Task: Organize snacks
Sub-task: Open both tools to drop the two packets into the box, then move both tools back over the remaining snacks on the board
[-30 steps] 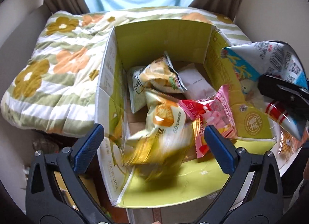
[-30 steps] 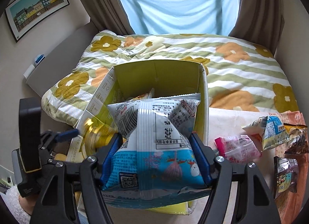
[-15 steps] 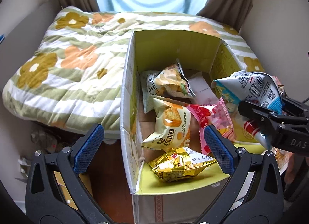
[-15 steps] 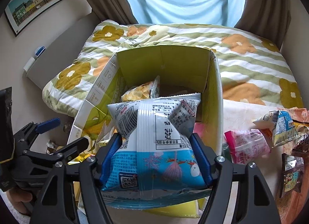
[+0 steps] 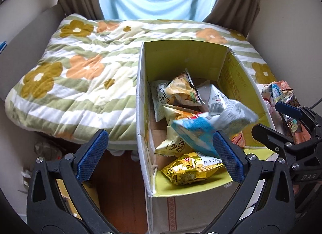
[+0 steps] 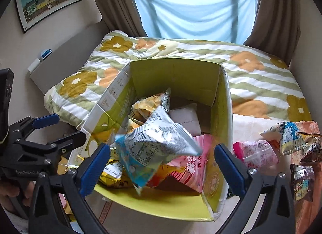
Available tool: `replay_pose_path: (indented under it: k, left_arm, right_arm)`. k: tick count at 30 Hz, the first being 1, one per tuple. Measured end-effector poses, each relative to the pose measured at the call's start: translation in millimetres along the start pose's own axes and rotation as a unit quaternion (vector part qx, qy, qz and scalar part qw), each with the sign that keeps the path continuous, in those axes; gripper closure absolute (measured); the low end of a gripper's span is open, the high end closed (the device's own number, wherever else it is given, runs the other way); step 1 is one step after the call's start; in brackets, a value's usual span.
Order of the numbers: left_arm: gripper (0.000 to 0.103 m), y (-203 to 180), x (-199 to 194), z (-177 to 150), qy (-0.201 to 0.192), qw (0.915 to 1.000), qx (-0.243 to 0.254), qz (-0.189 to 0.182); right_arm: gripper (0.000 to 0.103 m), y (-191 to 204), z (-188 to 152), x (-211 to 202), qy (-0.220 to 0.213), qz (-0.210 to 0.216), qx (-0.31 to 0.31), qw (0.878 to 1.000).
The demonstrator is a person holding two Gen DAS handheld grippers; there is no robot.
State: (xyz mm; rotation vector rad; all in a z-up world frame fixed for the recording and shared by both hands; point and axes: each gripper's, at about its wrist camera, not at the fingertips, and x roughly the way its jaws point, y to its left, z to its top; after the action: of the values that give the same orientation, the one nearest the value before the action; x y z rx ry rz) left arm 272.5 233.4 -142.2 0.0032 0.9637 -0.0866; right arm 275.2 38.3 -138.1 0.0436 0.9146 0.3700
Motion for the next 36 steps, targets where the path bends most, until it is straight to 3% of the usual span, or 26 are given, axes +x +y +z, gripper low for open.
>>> replay_pose_path:
  k: [11,19,27,36]
  left_arm:
    - [0.0,-4.8,-3.5,-3.0,-0.013,0.999,0.018,-0.038]
    - [0.0,-38.3,-15.8,3.6,-0.03,0.9974,0.039,-0.054]
    - [0.0,-121.3,-34.1,-1.1,-0.046,0.9954,0.056,-0.063]
    - [0.0,-253.5,-26.0,-38.4,-0.002,0.9933,0.074,-0.089]
  right_arm:
    - [0.0,5.0,-12.2,-19.6,-0.003,-0.034,0.026,0.999]
    - [0.0,-33.9,-26.5,-60.4,-0.029,-0.055,0.068,0.996]
    - [0.0,-114.3,-40.6,-117.1,-0.041,-0.08,0.079,0.993]
    - [0.0,-223.9,-65.3,-170.5,-0.017,-0.092,0.058,0.994]
